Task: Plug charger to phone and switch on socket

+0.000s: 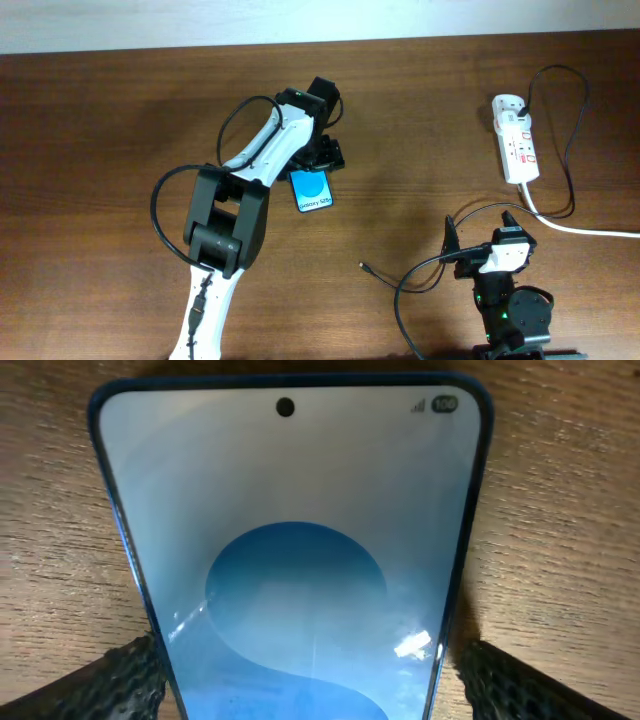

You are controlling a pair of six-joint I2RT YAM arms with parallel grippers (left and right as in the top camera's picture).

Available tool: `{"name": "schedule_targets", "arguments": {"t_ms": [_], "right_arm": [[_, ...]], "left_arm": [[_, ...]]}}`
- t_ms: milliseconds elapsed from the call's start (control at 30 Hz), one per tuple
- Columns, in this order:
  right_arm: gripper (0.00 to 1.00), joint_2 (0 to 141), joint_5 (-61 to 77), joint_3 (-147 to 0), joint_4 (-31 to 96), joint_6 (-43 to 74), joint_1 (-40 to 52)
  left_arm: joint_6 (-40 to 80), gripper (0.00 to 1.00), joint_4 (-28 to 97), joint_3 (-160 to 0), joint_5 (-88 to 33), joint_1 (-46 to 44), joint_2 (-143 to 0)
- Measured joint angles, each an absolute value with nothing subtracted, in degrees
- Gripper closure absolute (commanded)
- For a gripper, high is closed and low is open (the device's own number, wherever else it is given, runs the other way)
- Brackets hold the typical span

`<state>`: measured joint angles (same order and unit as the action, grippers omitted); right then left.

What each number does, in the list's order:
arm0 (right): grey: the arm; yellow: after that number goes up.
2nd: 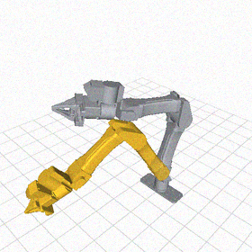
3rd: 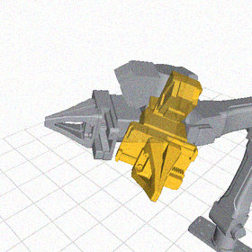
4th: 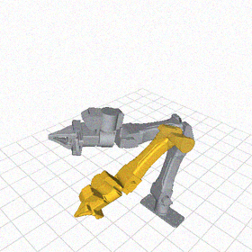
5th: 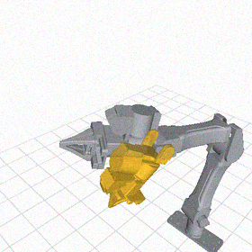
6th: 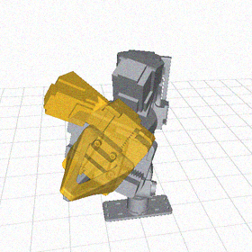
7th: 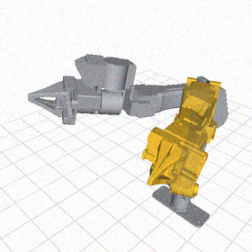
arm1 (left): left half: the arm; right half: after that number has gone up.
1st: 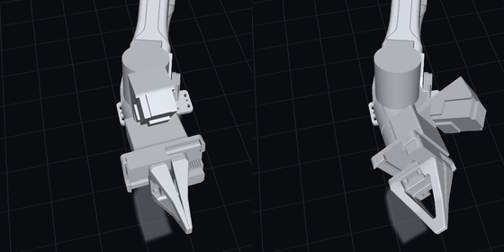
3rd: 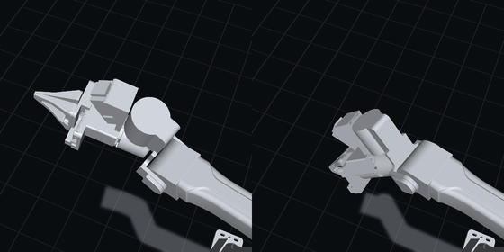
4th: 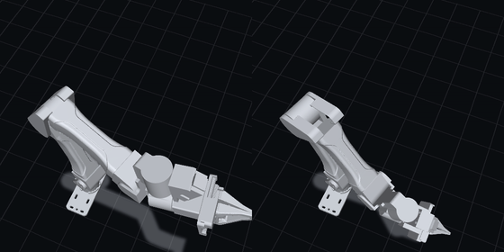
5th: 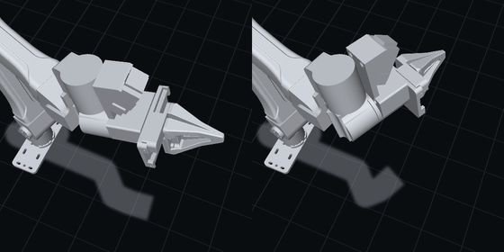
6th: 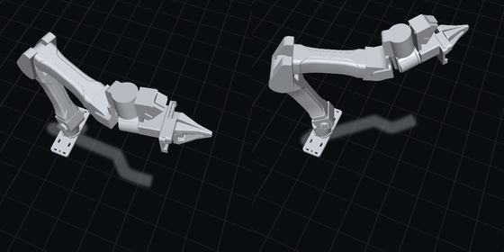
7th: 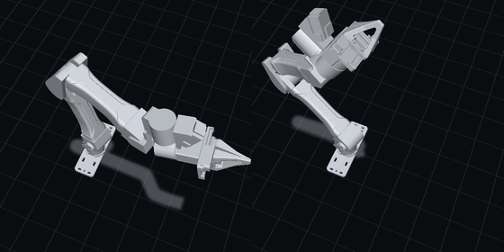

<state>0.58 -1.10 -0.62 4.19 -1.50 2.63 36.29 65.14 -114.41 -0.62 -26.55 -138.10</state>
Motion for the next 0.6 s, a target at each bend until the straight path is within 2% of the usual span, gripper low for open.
{"name": "schedule_targets", "arguments": {"t_ms": [67, 233, 267, 467, 600], "right_arm": [[0.01, 0.6, -1.1, -0.6, 4.2, -1.5, 2.6], [0.02, 0.6, -1.1, -0.6, 4.2, -1.5, 2.6], [0.02, 0.6, -1.1, -0.6, 4.2, -1.5, 2.6], [0.02, 0.6, -1.1, -0.6, 4.2, -1.5, 2.6], [0.02, 0.6, -1.1, -0.6, 4.2, -1.5, 2.6]], "left_arm": [[36.3, 0.00, 65.3, -114.3, -0.2, -26.5, -138.1], [36.3, 0.00, 65.4, -114.2, -0.2, -26.3, -138.0], [36.3, 0.05, 65.4, -114.2, -0.2, -26.3, -138.0], [36.3, 0.16, 65.4, -114.2, -0.2, -26.2, -138.0], [36.3, 0.17, 65.5, -114.2, -0.2, -26.2, -138.0]]}}
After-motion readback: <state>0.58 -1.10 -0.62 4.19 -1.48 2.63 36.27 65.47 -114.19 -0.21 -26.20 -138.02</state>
